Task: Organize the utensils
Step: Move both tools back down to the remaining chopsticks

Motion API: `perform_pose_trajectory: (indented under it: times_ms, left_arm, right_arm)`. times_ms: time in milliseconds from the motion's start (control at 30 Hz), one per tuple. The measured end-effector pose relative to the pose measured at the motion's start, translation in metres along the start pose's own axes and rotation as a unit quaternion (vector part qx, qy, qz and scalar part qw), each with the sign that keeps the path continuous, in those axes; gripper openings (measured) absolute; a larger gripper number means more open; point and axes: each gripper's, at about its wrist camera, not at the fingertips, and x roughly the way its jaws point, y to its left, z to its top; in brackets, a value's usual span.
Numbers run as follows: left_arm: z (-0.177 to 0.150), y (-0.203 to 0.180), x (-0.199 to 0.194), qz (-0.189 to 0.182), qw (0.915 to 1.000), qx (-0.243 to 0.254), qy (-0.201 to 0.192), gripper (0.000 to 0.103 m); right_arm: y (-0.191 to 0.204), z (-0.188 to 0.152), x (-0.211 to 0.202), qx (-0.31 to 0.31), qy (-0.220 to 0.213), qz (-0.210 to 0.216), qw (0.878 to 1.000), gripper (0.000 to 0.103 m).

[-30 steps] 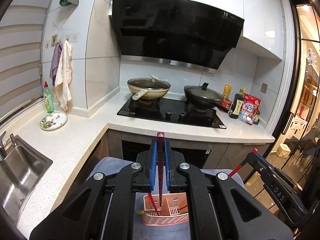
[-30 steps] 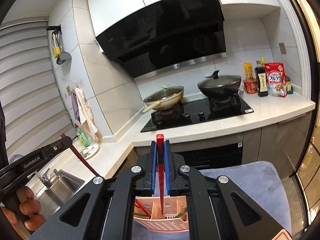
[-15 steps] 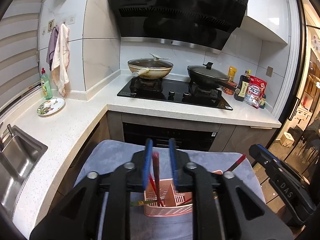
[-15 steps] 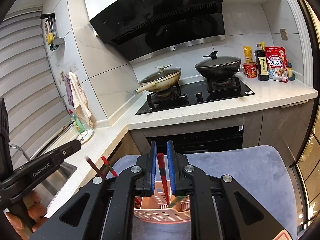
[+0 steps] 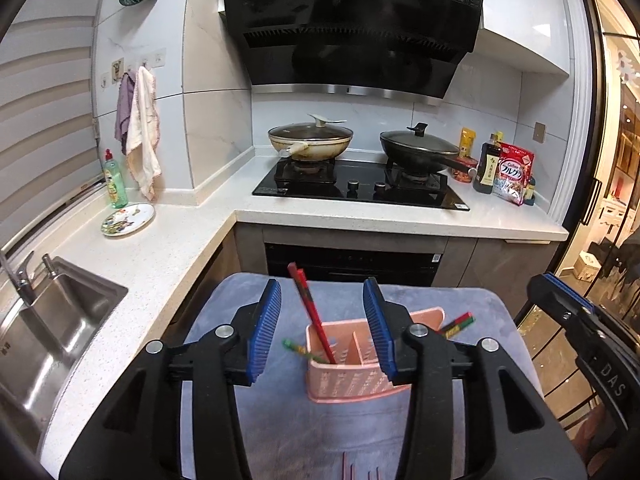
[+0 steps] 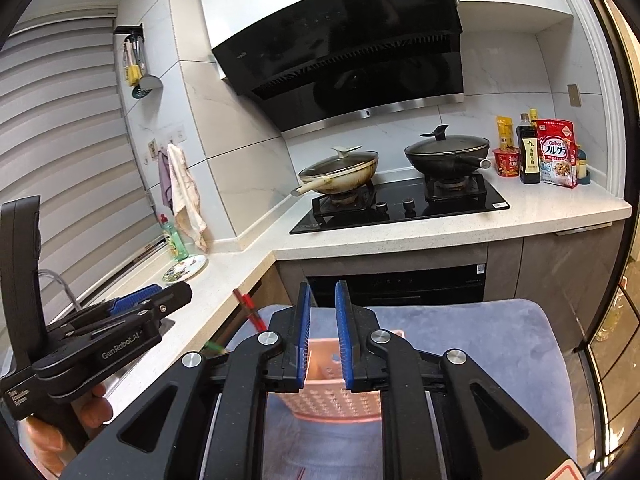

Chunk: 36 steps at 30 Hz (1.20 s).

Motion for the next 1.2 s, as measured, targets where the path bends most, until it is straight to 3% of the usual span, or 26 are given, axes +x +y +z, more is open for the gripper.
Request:
perform_pose_trajectory:
  times_ms: [600,1200]
  left_arm:
    - [-0.11,0.005,-0.077,0.022,0.998,0.005,0.06,0.041]
    - [-0.242,0.017,-0.092,0.022,0.9898,-0.006,0.141,0.041]
  right_arm:
    - [0.025,-0.128,-0.105,-0.041,0.068,-0.013,0.997,0.014]
    - [0.04,-0.277,-0.117,-0.057,0.202,-0.015,0.978,0.014]
